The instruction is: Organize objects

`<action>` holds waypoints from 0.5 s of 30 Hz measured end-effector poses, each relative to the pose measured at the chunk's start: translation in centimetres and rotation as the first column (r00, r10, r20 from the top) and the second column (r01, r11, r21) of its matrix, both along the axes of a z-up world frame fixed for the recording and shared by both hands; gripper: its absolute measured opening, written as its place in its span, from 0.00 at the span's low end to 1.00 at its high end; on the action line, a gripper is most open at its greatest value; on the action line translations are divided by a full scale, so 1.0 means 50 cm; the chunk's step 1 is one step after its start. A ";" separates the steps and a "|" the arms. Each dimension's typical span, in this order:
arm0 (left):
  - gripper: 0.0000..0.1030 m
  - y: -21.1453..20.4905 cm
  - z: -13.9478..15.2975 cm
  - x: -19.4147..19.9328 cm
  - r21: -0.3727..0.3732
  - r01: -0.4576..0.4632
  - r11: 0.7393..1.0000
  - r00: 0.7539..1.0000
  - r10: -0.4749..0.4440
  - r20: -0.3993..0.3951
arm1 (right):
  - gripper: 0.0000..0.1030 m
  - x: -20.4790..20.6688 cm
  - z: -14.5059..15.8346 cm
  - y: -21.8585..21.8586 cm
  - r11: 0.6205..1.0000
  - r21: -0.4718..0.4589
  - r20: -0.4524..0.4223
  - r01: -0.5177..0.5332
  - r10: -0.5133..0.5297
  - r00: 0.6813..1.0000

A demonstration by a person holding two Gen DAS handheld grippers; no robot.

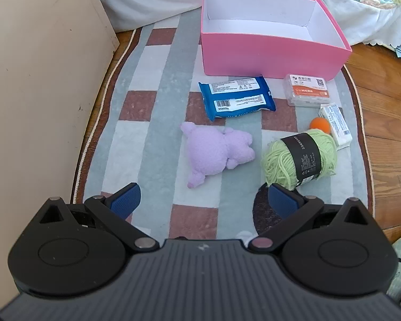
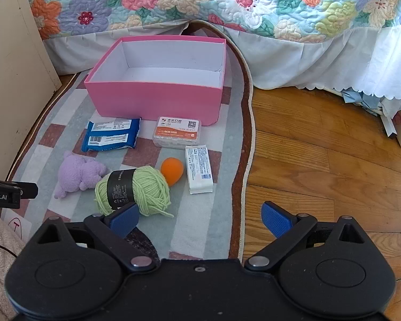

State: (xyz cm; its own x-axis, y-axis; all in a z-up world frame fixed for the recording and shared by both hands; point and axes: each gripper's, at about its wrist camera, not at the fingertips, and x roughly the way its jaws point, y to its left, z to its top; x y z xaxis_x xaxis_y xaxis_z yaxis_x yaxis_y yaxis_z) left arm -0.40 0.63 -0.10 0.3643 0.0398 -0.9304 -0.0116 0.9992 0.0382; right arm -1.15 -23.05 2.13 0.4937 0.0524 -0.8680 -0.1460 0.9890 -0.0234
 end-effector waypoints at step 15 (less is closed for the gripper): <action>1.00 -0.002 0.002 -0.001 0.000 0.000 1.000 1.000 0.000 0.000 | 0.97 -0.001 -0.001 0.007 1.000 -0.011 -0.005 -0.001 0.001 1.000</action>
State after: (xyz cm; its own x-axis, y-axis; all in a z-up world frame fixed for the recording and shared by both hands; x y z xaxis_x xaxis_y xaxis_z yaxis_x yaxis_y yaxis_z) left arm -0.45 0.50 -0.02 0.3639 0.0401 -0.9306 -0.0116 0.9992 0.0385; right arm -1.19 -22.71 2.06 0.4890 0.0436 -0.8712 -0.1471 0.9886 -0.0331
